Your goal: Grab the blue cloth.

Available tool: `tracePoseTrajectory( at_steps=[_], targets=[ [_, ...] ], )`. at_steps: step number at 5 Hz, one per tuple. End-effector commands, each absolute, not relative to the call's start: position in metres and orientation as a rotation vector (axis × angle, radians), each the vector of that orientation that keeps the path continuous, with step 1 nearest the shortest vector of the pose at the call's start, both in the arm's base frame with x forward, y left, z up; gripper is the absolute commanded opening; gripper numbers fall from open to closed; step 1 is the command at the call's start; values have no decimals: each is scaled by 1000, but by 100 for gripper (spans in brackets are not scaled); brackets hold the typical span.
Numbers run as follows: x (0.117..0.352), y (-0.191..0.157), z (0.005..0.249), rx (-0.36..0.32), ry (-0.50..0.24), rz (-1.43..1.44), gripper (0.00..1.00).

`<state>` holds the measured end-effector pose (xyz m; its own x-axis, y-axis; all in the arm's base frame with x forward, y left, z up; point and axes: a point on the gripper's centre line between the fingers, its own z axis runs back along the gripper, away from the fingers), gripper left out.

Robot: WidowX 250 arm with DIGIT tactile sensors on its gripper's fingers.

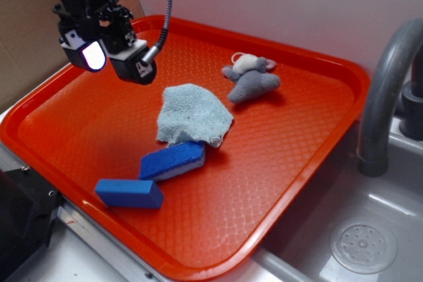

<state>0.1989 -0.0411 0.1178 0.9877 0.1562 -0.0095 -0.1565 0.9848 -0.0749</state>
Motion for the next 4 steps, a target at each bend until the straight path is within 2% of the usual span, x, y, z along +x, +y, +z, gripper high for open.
tracePoseTrajectory(
  at_steps=[1, 2, 4],
  targets=[
    [203, -41, 124, -83, -19, 163, 100],
    [245, -51, 88, -125, 9, 145, 100],
    [272, -66, 60, -30, -74, 69, 100]
  ],
)
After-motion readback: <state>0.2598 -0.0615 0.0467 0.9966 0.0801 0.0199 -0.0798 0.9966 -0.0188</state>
